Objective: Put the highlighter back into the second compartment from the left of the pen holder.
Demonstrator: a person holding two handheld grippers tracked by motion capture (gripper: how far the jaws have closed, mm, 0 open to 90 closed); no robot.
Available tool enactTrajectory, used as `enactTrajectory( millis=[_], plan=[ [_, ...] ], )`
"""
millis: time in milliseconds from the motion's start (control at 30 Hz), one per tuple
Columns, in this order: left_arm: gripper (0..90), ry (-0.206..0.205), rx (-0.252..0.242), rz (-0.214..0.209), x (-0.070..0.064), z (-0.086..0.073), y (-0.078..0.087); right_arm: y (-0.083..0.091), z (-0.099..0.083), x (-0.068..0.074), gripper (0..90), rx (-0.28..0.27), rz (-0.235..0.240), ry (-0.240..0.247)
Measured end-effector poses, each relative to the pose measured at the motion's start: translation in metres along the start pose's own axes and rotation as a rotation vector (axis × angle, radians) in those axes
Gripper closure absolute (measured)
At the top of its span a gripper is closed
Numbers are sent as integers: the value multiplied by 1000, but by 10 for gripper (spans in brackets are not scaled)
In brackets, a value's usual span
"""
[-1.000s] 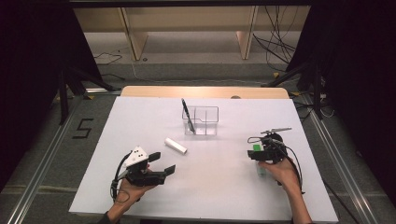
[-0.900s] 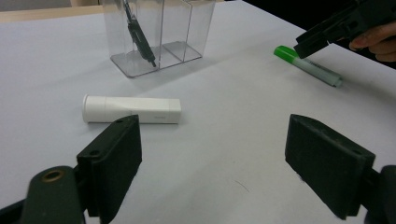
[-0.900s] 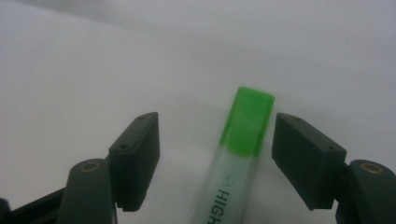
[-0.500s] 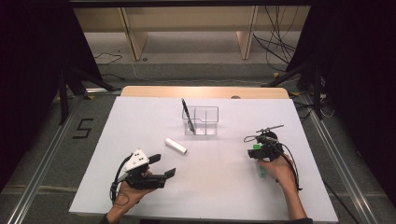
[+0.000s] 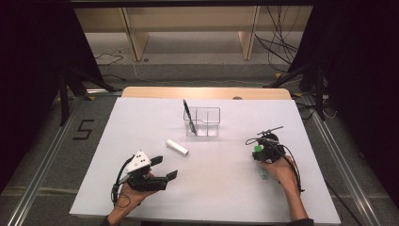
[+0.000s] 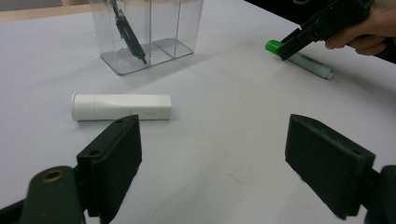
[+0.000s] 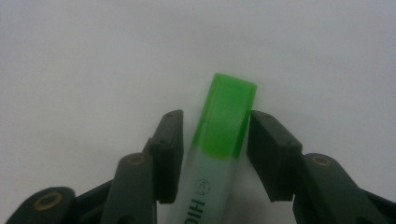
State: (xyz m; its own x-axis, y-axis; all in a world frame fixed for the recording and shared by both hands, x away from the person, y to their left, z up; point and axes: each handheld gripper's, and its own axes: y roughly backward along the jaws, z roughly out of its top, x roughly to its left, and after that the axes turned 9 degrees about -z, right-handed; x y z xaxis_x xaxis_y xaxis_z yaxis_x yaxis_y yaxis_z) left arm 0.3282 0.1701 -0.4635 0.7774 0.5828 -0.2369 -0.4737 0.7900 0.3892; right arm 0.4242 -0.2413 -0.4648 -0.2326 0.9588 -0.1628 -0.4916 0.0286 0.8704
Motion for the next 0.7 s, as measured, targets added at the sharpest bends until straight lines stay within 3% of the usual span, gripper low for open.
enactTrajectory(
  millis=[333,700],
  plan=[
    [186,1,3,2,1,0,0,-1,1,-1,608,12,13,-6],
    [186,11,-3,6,5,-1,2,-2,12,-2,648,89,17,41]
  ],
)
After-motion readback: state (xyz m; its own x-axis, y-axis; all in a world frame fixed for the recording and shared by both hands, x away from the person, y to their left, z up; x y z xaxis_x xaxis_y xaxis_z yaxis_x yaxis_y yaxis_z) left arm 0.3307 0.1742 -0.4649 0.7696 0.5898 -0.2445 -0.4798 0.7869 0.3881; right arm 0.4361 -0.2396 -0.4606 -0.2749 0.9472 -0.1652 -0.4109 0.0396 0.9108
